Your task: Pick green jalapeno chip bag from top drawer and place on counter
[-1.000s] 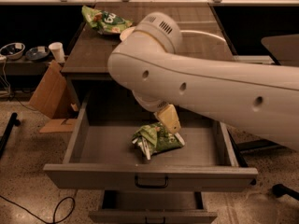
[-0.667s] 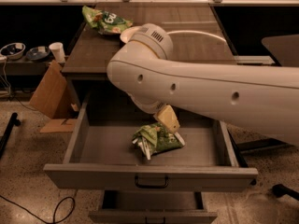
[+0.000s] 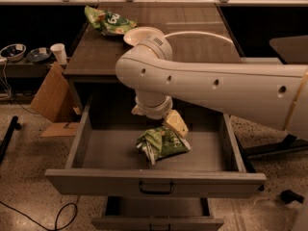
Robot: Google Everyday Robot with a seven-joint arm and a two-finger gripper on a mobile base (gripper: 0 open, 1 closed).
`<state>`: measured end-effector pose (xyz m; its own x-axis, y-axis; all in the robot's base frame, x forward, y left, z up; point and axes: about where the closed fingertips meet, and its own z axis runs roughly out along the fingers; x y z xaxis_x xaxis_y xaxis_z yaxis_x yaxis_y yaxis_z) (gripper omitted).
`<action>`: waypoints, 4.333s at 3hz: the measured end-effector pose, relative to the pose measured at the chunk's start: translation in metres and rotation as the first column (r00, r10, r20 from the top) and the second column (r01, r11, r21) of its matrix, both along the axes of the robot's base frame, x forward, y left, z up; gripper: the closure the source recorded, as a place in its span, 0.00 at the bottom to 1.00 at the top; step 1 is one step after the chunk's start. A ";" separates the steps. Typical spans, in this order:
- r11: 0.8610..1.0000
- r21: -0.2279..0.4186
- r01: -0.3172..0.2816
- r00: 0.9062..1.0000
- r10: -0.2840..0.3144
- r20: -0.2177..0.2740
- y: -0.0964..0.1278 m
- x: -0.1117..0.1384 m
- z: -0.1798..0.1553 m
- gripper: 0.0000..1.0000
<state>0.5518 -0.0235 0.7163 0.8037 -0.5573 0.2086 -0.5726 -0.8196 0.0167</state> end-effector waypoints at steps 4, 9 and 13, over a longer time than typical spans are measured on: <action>0.976 0.218 0.025 0.979 0.020 -0.203 0.022 -0.042 -0.058 0.00; 0.967 0.211 0.142 0.984 -0.116 -0.132 0.047 0.010 -0.095 0.00; 0.951 0.210 0.225 0.973 -0.229 -0.005 -0.003 0.000 -0.044 0.96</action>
Offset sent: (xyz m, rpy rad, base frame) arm -0.0440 0.0147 -0.0558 0.1643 0.3219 0.0761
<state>0.5521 -0.0268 0.6727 0.6478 -0.7573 0.0833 -0.7426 -0.6520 -0.1532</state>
